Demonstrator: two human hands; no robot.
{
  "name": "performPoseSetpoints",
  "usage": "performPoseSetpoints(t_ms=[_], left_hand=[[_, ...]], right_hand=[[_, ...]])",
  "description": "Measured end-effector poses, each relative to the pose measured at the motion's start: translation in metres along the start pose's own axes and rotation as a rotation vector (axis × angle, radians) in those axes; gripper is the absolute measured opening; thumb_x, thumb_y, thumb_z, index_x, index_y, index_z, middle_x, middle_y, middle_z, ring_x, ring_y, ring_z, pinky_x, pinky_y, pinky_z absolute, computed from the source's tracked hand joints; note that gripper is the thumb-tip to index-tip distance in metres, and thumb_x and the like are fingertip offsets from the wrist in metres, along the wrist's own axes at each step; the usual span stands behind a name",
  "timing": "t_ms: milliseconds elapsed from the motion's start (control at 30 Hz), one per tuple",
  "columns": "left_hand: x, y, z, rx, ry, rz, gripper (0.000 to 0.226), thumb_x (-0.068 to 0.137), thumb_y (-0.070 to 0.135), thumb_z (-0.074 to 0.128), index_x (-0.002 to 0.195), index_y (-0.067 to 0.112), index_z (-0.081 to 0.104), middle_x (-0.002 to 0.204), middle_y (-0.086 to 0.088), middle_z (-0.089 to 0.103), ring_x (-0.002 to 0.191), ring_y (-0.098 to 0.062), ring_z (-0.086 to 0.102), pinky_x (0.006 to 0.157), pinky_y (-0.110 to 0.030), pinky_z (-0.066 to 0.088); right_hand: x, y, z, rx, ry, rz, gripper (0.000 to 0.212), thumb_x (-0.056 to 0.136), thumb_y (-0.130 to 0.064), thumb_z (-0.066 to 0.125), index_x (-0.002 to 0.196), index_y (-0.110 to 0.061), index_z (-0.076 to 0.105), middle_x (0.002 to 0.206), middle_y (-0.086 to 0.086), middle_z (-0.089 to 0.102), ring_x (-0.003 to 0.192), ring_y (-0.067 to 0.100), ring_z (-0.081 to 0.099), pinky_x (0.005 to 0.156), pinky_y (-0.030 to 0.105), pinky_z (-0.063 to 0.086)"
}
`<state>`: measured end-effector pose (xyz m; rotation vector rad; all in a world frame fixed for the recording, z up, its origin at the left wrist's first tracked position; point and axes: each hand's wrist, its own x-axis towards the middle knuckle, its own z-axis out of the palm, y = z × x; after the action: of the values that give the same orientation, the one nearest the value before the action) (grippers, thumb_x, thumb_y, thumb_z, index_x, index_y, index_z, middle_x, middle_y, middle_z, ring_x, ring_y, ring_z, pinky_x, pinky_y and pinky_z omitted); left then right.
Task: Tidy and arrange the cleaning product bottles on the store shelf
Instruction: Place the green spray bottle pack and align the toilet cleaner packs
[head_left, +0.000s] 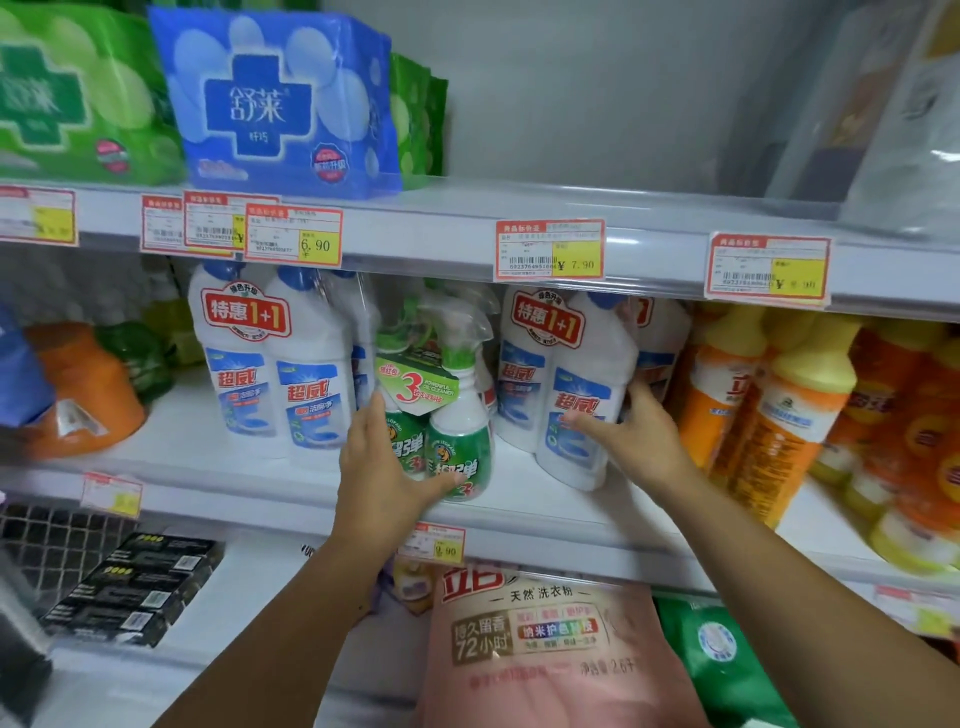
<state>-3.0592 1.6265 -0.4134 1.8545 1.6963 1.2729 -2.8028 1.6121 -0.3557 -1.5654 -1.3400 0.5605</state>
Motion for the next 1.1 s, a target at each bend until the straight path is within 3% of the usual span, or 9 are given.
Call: performPoseSetpoints(t_ms=[100, 267, 467, 633, 933, 1033, 1100], left_hand=[[0.002, 0.002, 0.007, 0.022, 0.009, -0.015, 0.127, 0.053, 0.054, 0.084, 0.148, 0.032, 0.004, 0.151, -0.003, 0.022, 0.137, -0.027, 0.025, 0.111, -0.047, 0.031], [0.009, 0.008, 0.023, 0.034, 0.039, 0.001, 0.125, 0.056, 0.055, 0.083, 0.148, 0.032, 0.001, 0.15, -0.001, 0.017, 0.136, -0.026, 0.025, 0.11, -0.044, 0.034], [0.03, 0.018, 0.047, 0.06, 0.067, -0.016, 0.121, 0.06, 0.048, 0.084, 0.148, 0.027, 0.004, 0.15, -0.006, 0.016, 0.134, -0.029, 0.028, 0.105, -0.044, 0.038], [0.043, 0.023, 0.061, 0.116, 0.08, -0.055, 0.118, 0.062, 0.047, 0.082, 0.147, 0.024, 0.005, 0.149, -0.01, 0.018, 0.136, -0.031, 0.024, 0.103, -0.047, 0.039], [0.059, 0.027, 0.064, 0.145, 0.062, -0.116, 0.121, 0.064, 0.043, 0.083, 0.149, 0.017, 0.001, 0.148, -0.015, 0.017, 0.133, -0.034, 0.026, 0.104, -0.046, 0.038], [0.065, 0.025, 0.053, 0.022, -0.007, -0.111, 0.109, 0.068, 0.034, 0.082, 0.148, 0.017, 0.01, 0.146, -0.013, 0.024, 0.13, -0.033, 0.036, 0.107, -0.046, 0.037], [0.06, 0.02, 0.037, -0.079, -0.063, -0.056, 0.087, 0.074, 0.027, 0.078, 0.143, 0.018, 0.026, 0.14, -0.01, 0.037, 0.124, -0.029, 0.047, 0.104, -0.042, 0.041]], right_hand=[[-0.004, 0.005, 0.002, 0.017, 0.066, -0.015, 0.03, 0.078, -0.02, 0.076, 0.103, -0.02, 0.059, 0.105, 0.003, 0.07, 0.091, 0.016, 0.066, 0.088, 0.041, 0.055], [-0.013, 0.005, -0.013, -0.019, 0.103, -0.033, 0.03, 0.077, -0.021, 0.077, 0.103, -0.021, 0.063, 0.094, -0.005, 0.071, 0.088, 0.013, 0.068, 0.083, 0.04, 0.056], [-0.032, 0.008, -0.03, -0.031, 0.1, -0.043, 0.033, 0.08, -0.02, 0.075, 0.11, -0.02, 0.063, 0.096, -0.008, 0.07, 0.085, 0.001, 0.065, 0.074, 0.03, 0.056], [-0.039, 0.013, -0.038, -0.023, 0.096, -0.021, 0.034, 0.081, -0.018, 0.073, 0.111, -0.023, 0.061, 0.098, -0.007, 0.07, 0.086, 0.005, 0.065, 0.068, 0.025, 0.052], [-0.044, 0.014, -0.043, 0.03, 0.071, -0.004, 0.033, 0.079, -0.016, 0.074, 0.109, -0.025, 0.062, 0.097, -0.009, 0.071, 0.091, 0.012, 0.068, 0.082, 0.041, 0.057], [-0.043, 0.013, -0.047, 0.061, 0.034, 0.004, 0.03, 0.079, -0.014, 0.074, 0.105, -0.025, 0.063, 0.095, -0.007, 0.073, 0.091, 0.014, 0.07, 0.077, 0.038, 0.058], [-0.043, 0.012, -0.049, 0.077, -0.013, -0.002, 0.028, 0.079, -0.014, 0.074, 0.102, -0.026, 0.064, 0.094, -0.007, 0.073, 0.086, 0.009, 0.07, 0.068, 0.026, 0.057]])
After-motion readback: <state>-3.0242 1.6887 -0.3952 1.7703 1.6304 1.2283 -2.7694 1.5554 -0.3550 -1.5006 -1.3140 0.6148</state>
